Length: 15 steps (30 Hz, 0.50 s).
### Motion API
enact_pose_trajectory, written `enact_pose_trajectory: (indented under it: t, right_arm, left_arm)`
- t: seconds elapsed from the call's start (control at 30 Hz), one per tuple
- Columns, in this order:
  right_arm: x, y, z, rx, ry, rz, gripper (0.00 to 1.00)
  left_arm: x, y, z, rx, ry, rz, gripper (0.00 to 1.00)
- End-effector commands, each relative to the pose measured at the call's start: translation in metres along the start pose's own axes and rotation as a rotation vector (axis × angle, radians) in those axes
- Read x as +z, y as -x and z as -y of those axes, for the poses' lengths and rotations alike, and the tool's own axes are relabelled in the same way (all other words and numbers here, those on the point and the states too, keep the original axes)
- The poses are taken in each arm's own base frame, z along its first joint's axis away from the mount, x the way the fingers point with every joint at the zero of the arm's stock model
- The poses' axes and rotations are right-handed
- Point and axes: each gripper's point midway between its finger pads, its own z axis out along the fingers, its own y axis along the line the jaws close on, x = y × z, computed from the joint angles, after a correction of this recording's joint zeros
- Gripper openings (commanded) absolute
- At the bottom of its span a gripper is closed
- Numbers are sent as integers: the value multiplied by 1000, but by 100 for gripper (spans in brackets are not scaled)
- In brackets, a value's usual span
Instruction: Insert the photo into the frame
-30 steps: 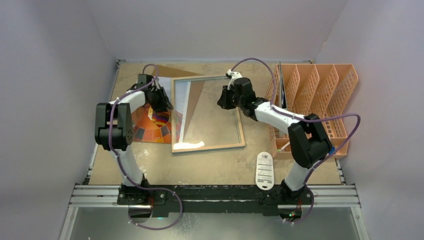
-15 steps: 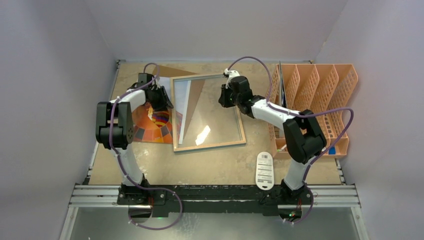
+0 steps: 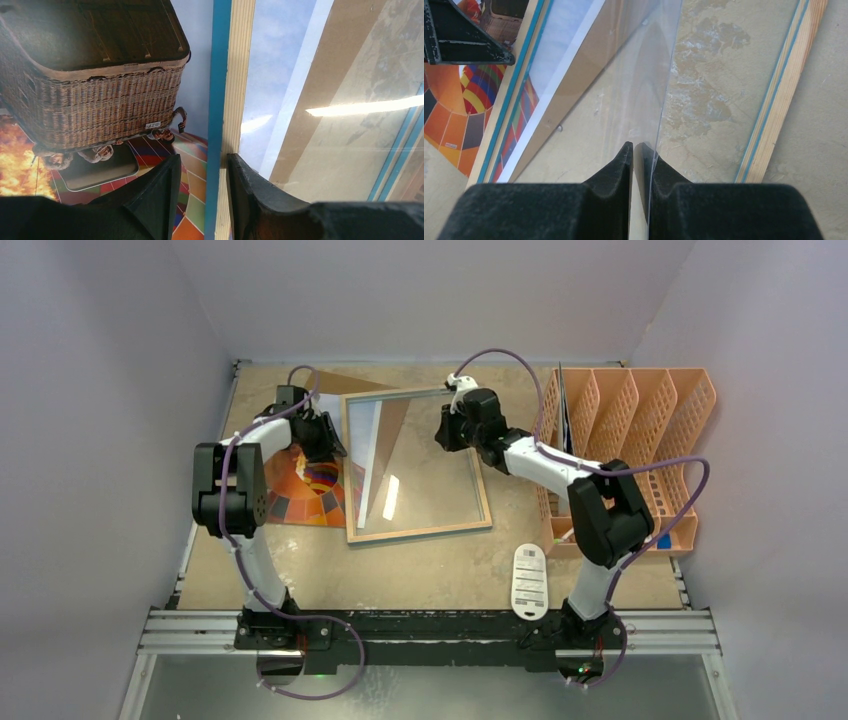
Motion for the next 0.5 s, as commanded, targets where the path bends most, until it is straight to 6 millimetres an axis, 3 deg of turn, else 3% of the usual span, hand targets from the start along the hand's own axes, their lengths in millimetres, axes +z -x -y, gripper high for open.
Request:
enact_pose_trajectory:
  t: [0.0, 0.2, 0.47]
  right_arm:
    - [2, 18, -21, -18, 102, 46, 14]
    - [9, 1, -24, 62, 117, -3, 17]
    - [4, -2, -42, 240, 201, -71, 15]
  left_arm:
    - [13, -19, -14, 19, 37, -70, 41]
    - [16, -19, -6, 5, -7, -71, 40]
    - [19, -22, -2, -10, -37, -82, 27]
